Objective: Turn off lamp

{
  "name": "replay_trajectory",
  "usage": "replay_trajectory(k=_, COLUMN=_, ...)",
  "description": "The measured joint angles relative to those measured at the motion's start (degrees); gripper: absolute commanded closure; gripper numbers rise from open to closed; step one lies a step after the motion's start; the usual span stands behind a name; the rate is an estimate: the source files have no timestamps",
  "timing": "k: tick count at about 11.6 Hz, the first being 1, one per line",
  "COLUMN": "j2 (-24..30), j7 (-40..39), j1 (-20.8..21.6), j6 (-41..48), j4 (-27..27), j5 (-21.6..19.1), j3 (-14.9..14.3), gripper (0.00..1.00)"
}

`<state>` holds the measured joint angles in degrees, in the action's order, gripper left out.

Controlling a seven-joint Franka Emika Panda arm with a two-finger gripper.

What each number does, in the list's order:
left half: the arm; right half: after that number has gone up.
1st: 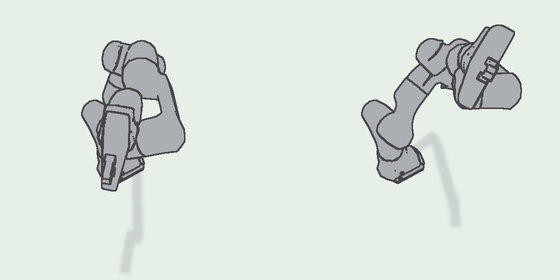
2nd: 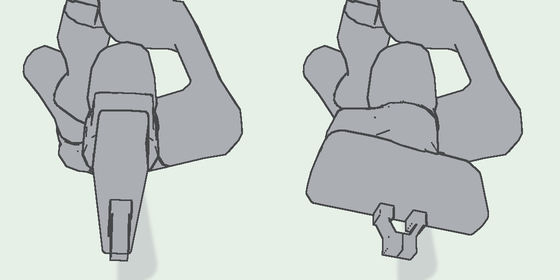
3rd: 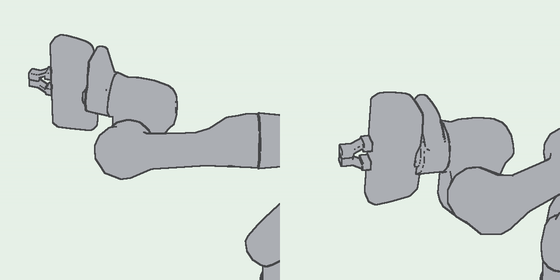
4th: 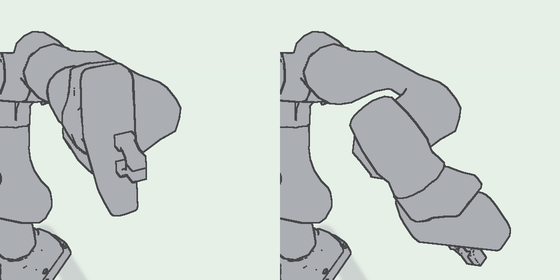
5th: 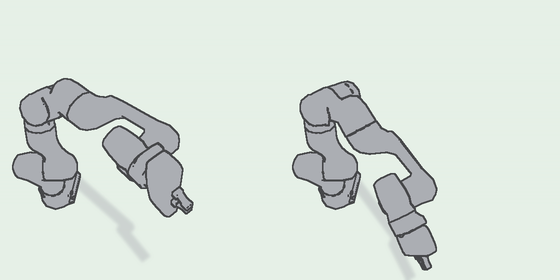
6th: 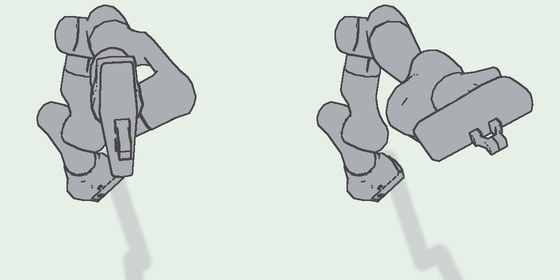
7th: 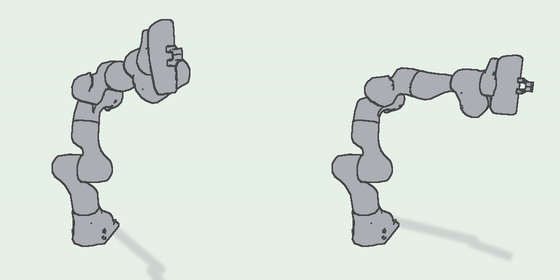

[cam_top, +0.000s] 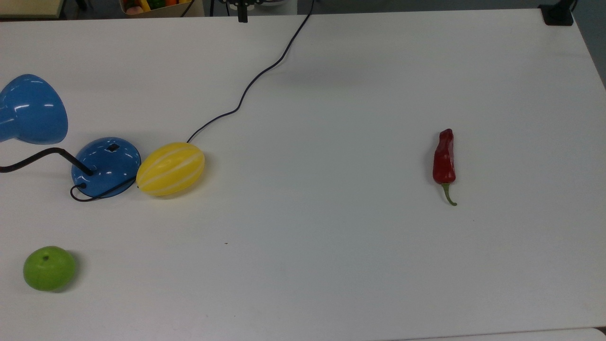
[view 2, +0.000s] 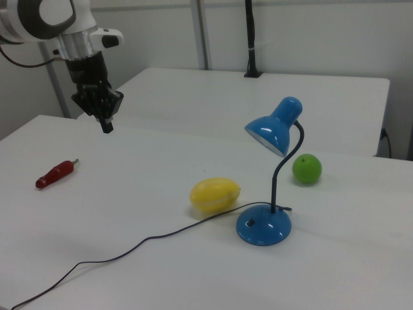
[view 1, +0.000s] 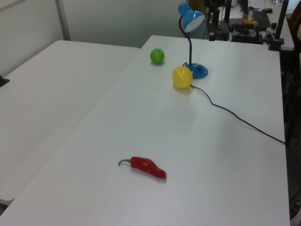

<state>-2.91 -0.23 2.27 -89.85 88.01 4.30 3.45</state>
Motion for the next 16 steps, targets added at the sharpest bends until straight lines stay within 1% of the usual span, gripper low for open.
replay_trajectory(k=2, j2=0.15, j7=-0.41, j1=2.73, j6=0.0, j4=0.0, j5=0.0, j3=-3.7, gripper=0.0)
replay_trajectory(k=5, j2=0.23, j7=-0.47, j1=6.27, j6=0.0, j4=0.0, j5=0.0, j3=-7.17, gripper=0.0)
replay_trajectory(k=9, j2=0.25, j7=-0.47, j1=7.01, j6=0.0, j4=0.0, j5=0.0, j3=-8.04, gripper=0.0)
replay_trajectory(k=13, j2=0.25, j7=-0.45, j1=6.2, j6=0.0, j4=0.0, j5=0.0, j3=-7.76, gripper=0.0)
replay_trajectory(k=15, j2=0.25, j7=-0.45, j1=4.46, j6=0.0, j4=0.0, j5=0.0, j3=-6.24, gripper=0.0)
replay_trajectory(k=16, j2=0.25, j7=-0.45, j1=3.34, j6=0.0, j4=0.0, j5=0.0, j3=-5.01, gripper=0.0)
